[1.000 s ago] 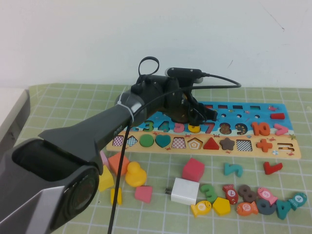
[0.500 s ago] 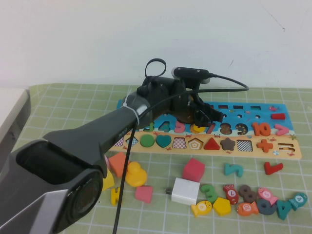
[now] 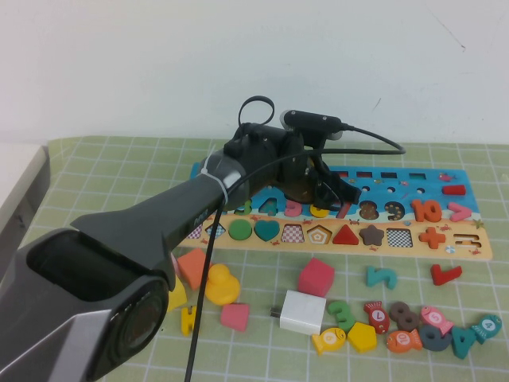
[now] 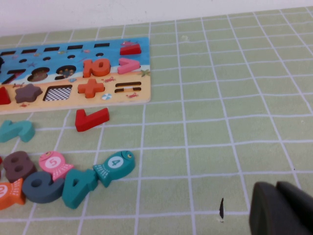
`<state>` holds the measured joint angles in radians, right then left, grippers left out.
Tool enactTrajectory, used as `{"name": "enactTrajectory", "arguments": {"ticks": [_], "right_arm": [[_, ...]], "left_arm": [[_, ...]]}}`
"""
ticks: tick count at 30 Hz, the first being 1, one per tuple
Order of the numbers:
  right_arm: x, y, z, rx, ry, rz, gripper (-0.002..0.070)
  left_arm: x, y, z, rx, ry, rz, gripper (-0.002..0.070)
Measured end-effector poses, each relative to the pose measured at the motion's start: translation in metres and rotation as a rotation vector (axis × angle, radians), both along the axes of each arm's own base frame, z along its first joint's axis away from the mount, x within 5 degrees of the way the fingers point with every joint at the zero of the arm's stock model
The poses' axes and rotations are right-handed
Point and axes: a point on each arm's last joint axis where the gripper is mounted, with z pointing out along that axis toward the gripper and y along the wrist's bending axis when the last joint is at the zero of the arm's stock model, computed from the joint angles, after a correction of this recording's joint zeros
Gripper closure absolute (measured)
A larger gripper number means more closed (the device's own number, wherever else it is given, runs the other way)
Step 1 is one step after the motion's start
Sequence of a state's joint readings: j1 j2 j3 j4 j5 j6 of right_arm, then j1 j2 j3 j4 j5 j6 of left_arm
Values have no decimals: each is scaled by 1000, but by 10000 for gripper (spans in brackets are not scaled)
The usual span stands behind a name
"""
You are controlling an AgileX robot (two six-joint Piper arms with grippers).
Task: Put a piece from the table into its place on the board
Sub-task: Place the "number 6" into the hole of the number 6
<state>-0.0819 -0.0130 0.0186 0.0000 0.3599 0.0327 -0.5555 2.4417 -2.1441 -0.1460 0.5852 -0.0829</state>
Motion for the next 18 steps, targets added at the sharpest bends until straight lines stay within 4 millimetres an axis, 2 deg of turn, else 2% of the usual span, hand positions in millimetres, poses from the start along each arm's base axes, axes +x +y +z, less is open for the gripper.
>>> {"name": "enactTrajectory", "arguments": {"ticks": [7, 10, 18], "right_arm": [[0, 0, 0, 0, 0, 0, 678], [0, 0, 0, 0, 0, 0, 678], [0, 0, 0, 0, 0, 0, 678]], "left_arm": [[0, 1, -1, 16, -2, -3, 473], [0, 1, -1, 17, 0, -3, 451], [0, 1, -4, 30, 13, -6, 249]]}}
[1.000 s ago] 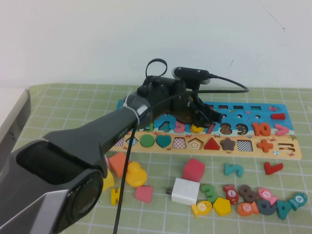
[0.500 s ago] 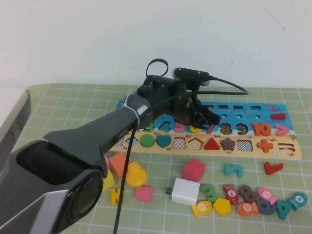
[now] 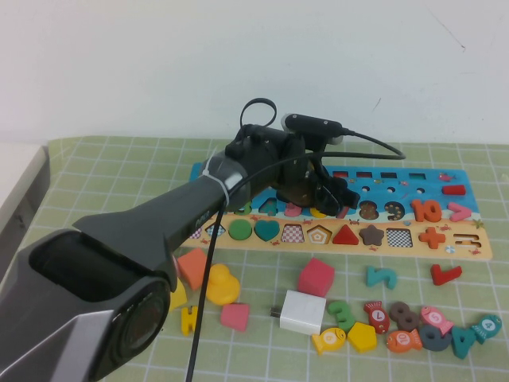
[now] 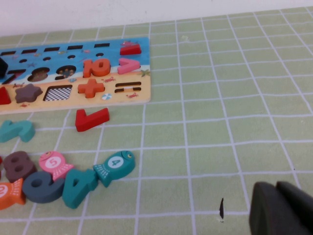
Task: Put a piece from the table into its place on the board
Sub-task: Place the "number 6" into the hole of the number 6
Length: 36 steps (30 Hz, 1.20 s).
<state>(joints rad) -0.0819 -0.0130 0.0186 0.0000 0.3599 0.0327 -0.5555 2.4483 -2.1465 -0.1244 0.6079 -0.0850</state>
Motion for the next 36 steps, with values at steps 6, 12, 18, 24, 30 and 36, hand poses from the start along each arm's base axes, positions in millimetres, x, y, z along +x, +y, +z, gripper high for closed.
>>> {"name": "enactTrajectory", "arguments": {"ticks": [6, 12, 18, 24, 30, 36], "right_arm": [[0, 0, 0, 0, 0, 0, 678], [0, 0, 0, 0, 0, 0, 678], [0, 0, 0, 0, 0, 0, 678], [0, 0, 0, 0, 0, 0, 678], [0, 0, 0, 0, 0, 0, 678], [0, 0, 0, 0, 0, 0, 678]], "left_arm": [[2, -1, 12, 5, -11, -9, 212], [7, -2, 47, 8, -83, -30, 225], [5, -2, 56, 28, -74, -46, 401], [-2, -8, 30, 66, 34, -92, 642], [-6, -16, 9, 75, 90, -123, 671], [-5, -15, 8, 96, 78, -123, 675]]}}
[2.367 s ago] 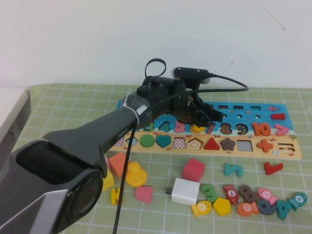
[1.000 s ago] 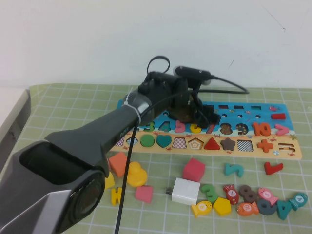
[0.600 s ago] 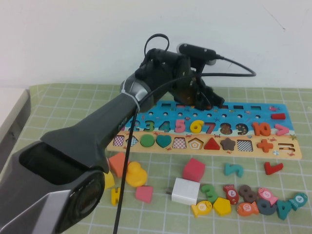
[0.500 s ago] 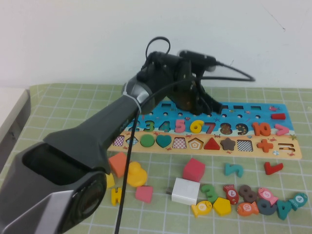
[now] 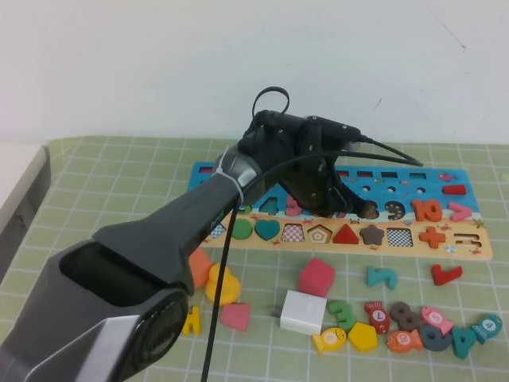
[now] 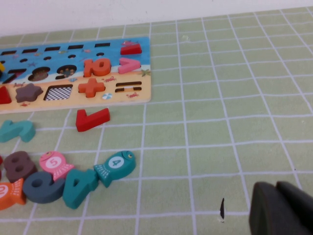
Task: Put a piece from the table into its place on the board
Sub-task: Place the "number 6" into the hole of the number 6
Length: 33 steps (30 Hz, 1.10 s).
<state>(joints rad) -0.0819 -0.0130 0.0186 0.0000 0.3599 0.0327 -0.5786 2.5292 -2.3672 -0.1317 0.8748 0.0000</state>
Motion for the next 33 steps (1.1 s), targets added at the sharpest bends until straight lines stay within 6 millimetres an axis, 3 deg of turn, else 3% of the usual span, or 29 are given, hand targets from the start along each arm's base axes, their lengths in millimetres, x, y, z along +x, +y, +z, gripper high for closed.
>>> {"name": "enactTrajectory", "arguments": {"ticks": [5, 13, 21, 29, 33], "right_arm": [[0, 0, 0, 0, 0, 0, 678], [0, 0, 0, 0, 0, 0, 678], [0, 0, 0, 0, 0, 0, 678], [0, 0, 0, 0, 0, 0, 678], [0, 0, 0, 0, 0, 0, 678]], "left_arm": [[0, 1, 6, -4, -11, 0, 676], [0, 3, 43, -41, -129, 5, 676], [6, 2, 27, -15, -157, -6, 676], [10, -2, 26, -63, -192, -2, 676], [10, -2, 15, -43, -163, -6, 676]]}}
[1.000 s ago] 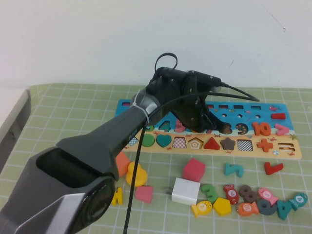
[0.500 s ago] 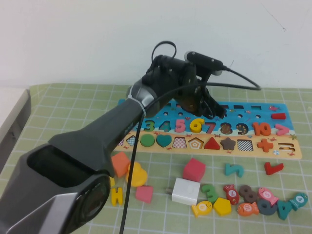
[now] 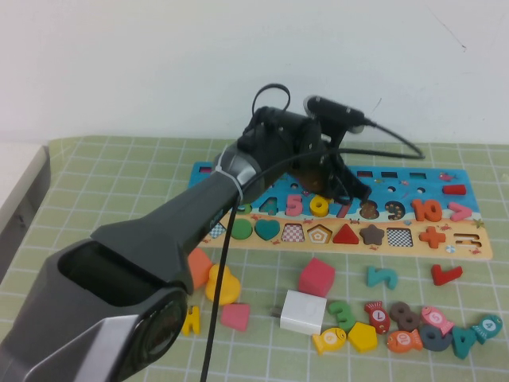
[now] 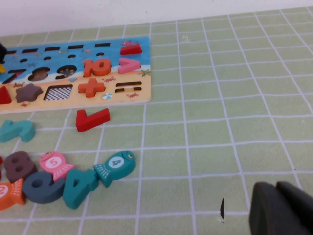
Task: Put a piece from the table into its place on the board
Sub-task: Place the "number 6" into the hole of the number 6
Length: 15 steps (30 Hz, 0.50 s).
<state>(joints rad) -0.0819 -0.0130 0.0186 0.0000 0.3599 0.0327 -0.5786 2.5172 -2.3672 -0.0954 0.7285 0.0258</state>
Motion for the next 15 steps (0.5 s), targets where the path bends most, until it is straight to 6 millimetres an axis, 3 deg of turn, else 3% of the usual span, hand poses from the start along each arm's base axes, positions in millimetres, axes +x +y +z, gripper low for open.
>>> {"name": "enactTrajectory", "arguments": {"ticks": [3, 15], "right_arm": [[0, 0, 0, 0, 0, 0, 678], [0, 0, 0, 0, 0, 0, 678]], "left_arm": [[0, 0, -8, 21, 22, -2, 676], [-2, 5, -8, 73, 41, 11, 676]]}}
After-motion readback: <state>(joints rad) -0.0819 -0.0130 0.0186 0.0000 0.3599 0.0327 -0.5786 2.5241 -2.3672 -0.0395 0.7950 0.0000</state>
